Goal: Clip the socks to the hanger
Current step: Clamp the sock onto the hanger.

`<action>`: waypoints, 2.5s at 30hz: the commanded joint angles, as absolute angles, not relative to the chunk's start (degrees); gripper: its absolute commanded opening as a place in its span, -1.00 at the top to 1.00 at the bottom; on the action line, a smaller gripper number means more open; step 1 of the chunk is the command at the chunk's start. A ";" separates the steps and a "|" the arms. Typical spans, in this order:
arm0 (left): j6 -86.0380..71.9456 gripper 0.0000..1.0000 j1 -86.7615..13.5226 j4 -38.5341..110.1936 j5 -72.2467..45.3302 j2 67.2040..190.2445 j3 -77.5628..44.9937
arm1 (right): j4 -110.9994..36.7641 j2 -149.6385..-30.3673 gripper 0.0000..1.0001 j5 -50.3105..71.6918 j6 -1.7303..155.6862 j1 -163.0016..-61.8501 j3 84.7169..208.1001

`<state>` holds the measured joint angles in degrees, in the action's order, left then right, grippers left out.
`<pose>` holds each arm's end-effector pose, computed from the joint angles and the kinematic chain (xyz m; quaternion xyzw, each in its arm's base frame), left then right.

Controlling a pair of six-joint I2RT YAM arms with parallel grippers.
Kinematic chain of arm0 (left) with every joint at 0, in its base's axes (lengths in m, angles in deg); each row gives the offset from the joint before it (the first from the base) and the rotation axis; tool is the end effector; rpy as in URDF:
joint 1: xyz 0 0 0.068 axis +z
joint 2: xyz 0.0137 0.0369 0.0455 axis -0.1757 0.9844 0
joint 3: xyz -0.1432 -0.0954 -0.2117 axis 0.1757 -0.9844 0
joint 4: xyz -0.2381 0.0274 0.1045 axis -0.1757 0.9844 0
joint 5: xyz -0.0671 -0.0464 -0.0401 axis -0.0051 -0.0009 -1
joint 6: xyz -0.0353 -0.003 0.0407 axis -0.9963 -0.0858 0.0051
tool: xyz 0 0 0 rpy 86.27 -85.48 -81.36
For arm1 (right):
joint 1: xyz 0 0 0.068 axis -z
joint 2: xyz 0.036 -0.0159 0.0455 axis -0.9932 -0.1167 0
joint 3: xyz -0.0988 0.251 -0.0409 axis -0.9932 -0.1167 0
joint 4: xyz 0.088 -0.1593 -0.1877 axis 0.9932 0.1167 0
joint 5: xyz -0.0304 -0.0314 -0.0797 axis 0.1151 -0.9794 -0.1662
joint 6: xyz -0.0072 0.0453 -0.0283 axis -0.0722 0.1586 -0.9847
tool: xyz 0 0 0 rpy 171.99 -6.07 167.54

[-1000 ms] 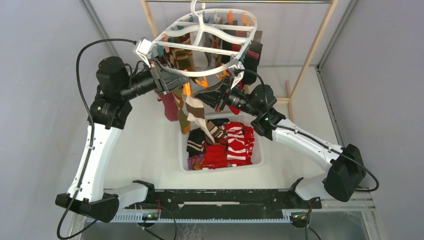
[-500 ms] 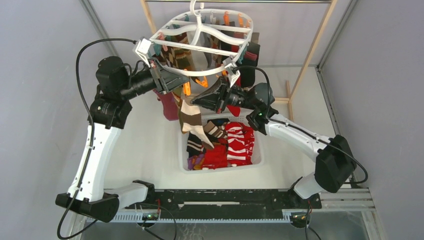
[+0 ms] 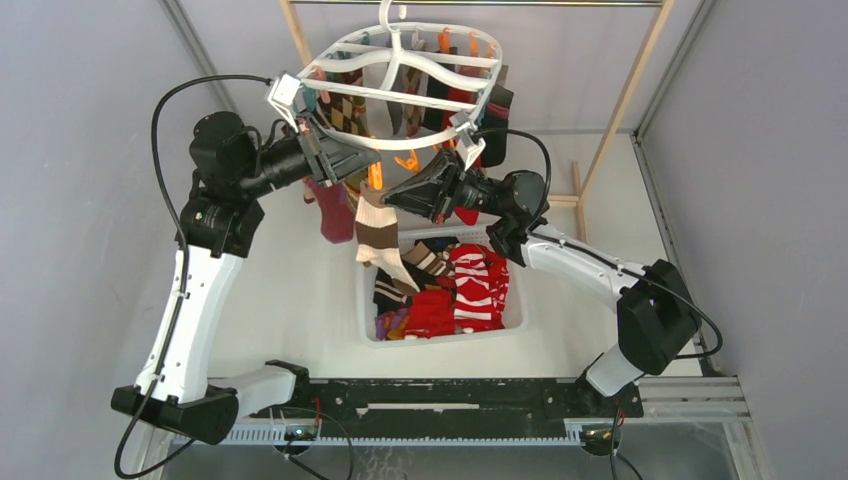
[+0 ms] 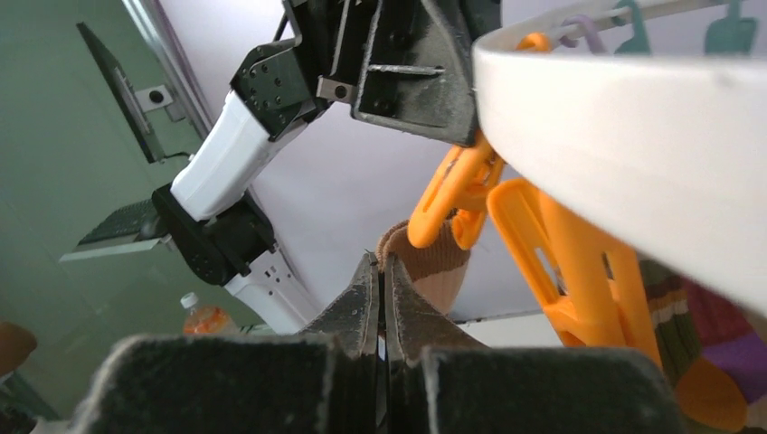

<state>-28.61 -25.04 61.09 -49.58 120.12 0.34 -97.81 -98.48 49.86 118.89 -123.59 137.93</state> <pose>0.2064 -0.0807 0.5015 0.1562 0.6949 -0.5103 0.4820 0.2465 0.2430 0.3997 -0.3258 0.4296 0.7024 0.4647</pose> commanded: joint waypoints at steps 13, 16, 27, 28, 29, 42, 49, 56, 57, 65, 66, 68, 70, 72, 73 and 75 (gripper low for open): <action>-32.17 0.96 -25.50 56.43 -58.36 118.10 -2.23 | -103.13 -96.12 1.00 38.36 119.89 -123.24 132.04; -32.50 0.96 -25.50 56.24 -58.38 118.02 -2.23 | -101.64 -95.52 1.00 38.38 118.36 -123.70 131.50; -34.19 0.96 -25.50 55.07 -58.20 118.09 -2.58 | -100.91 -94.18 1.00 38.56 117.01 -124.26 130.21; -34.15 0.97 -25.50 55.08 -58.20 118.09 -2.67 | -100.91 -94.10 1.00 38.45 116.96 -124.26 130.18; -34.10 0.97 -25.50 55.01 -58.24 118.13 -2.67 | -100.95 -94.14 1.00 38.35 117.00 -124.26 130.21; -33.61 0.97 -25.51 54.99 -58.21 118.27 -3.29 | -105.77 -94.62 1.00 36.97 120.71 -123.82 130.27; -33.48 0.97 -25.50 54.90 -58.33 118.23 -3.27 | -106.28 -94.99 1.00 33.08 121.67 -124.33 130.27; -32.76 0.97 -25.50 55.02 -58.14 118.03 -3.46 | -107.19 -95.47 1.00 30.43 122.00 -125.56 130.27; -32.66 0.97 -25.50 55.07 -58.13 118.07 -3.46 | -107.43 -95.56 1.00 30.47 122.24 -125.57 130.27; -29.65 0.66 -25.50 57.16 -55.81 117.67 -2.96 | -108.31 -95.59 1.00 30.34 122.91 -125.97 130.28; -29.17 0.59 -25.50 57.59 -55.08 117.66 -2.77 | -108.21 -95.58 1.00 30.35 122.82 -126.01 130.23; -28.39 0.48 -25.50 58.48 -53.79 117.57 -2.52 | -107.96 -95.59 1.00 30.35 122.81 -126.01 130.23; -28.09 0.40 -25.50 58.80 -53.48 117.57 -2.41 | -107.87 -95.67 1.00 30.31 122.76 -126.01 130.26; -28.07 0.30 -25.50 58.87 -53.63 117.52 -2.41 | -107.70 -95.68 1.00 30.23 122.63 -126.10 130.28; -28.03 0.27 -25.50 58.85 -53.75 117.48 -2.41 | -107.49 -95.67 1.00 30.22 122.63 -126.12 130.24; -27.86 0.18 -25.50 59.09 -53.73 117.38 -2.41 | -107.33 -95.63 1.00 30.02 122.56 -126.15 130.28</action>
